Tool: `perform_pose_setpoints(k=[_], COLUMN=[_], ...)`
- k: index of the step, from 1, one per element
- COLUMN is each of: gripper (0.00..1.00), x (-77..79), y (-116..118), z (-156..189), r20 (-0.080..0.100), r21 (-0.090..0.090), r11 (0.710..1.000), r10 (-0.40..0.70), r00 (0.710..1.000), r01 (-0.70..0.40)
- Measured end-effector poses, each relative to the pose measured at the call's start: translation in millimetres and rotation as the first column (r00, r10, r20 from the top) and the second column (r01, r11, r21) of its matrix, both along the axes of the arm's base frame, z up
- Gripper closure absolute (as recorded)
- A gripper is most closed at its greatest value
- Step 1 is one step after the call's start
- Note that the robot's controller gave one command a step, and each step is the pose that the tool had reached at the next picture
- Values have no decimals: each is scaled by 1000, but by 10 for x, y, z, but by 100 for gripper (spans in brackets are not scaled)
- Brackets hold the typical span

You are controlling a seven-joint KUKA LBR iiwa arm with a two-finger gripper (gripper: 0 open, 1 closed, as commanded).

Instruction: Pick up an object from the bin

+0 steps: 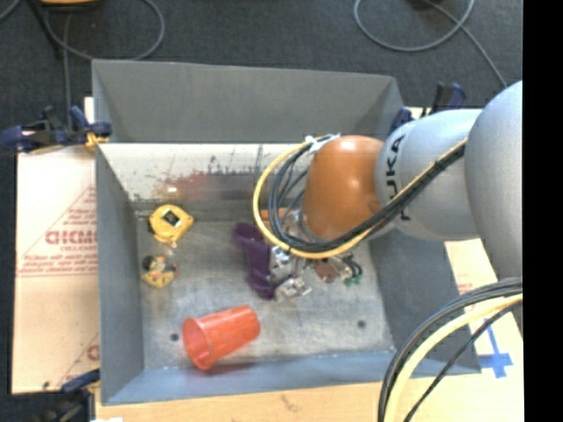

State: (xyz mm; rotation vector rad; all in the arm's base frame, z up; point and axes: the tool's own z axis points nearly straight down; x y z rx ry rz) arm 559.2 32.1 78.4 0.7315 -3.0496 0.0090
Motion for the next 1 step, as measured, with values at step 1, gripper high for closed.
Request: perform_pose_setpoints(k=[1], gripper=[100], x=[124], y=[72], z=[1975], r20=[6], r21=[6], r11=[1000], r10=[-19], r00=[1000], r01=[19])
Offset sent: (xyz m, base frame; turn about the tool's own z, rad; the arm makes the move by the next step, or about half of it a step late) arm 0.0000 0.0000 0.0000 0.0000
